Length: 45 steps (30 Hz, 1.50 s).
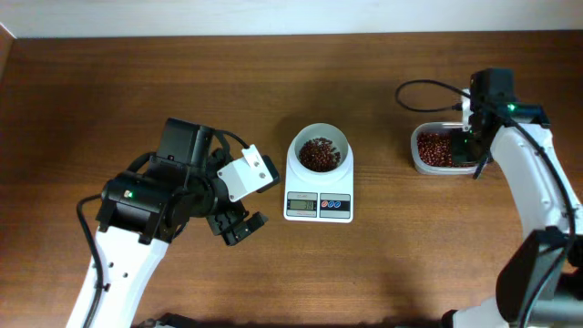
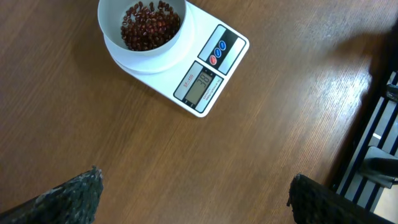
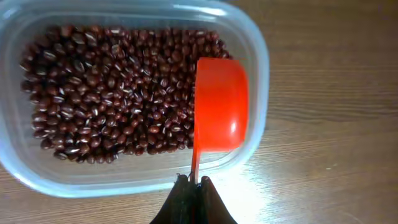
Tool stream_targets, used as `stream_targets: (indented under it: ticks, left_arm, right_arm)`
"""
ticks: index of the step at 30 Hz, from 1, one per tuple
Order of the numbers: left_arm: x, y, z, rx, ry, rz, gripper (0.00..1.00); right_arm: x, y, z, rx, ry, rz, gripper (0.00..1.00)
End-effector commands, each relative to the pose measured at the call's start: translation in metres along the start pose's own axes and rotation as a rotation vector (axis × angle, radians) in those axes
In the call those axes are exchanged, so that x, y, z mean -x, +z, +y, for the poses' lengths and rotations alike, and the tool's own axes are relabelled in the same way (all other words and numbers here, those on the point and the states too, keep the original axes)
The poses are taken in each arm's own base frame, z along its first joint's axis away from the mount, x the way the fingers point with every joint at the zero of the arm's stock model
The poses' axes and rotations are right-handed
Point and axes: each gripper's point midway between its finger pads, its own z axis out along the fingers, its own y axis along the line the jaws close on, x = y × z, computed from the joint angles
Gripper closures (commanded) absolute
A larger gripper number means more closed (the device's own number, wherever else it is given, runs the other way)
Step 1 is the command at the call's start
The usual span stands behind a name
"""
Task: Scoop and weigh 50g on scale
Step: 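Return the scoop to the tub and scoop more red beans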
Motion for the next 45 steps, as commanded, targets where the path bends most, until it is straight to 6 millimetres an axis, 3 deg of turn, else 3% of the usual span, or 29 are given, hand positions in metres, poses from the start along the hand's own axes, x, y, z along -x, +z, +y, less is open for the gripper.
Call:
stream_targets:
  ticks: [1, 12, 16, 23, 28, 41, 45]
  left_arm:
    - [0.005, -0.004, 0.001, 0.0, 0.01, -0.018, 0.01]
    - [0.005, -0.004, 0.001, 0.0, 0.01, -0.018, 0.01]
    - [0.005, -0.004, 0.001, 0.0, 0.01, -0.018, 0.01]
    - [0.005, -0.004, 0.001, 0.0, 0.01, -0.018, 0.01]
    - [0.005, -0.004, 0.001, 0.0, 0.01, -0.018, 0.01]
    - [0.005, -0.004, 0.001, 0.0, 0.01, -0.018, 0.01]
    - [0.005, -0.004, 0.001, 0.0, 0.01, -0.018, 0.01]
  right_arm:
    - [-0.005, 0.015, 0.001, -0.017, -0.004, 0.047, 0.96]
    - [-0.004, 0.009, 0.054, 0.294, 0.001, 0.036, 0.96]
    - [-0.003, 0.003, 0.063, 0.442, 0.053, 0.025, 0.96]
    - [-0.005, 0.002, 0.036, 0.602, 0.221, 0.016, 0.96]
    - [0.001, -0.01, 0.033, 0.748, 0.295, -0.025, 0.96]
    - [-0.006, -0.018, -0.007, 0.865, 0.474, -0.066, 0.96]
    - [-0.003, -0.03, -0.01, 0.964, 0.499, -0.112, 0.96]
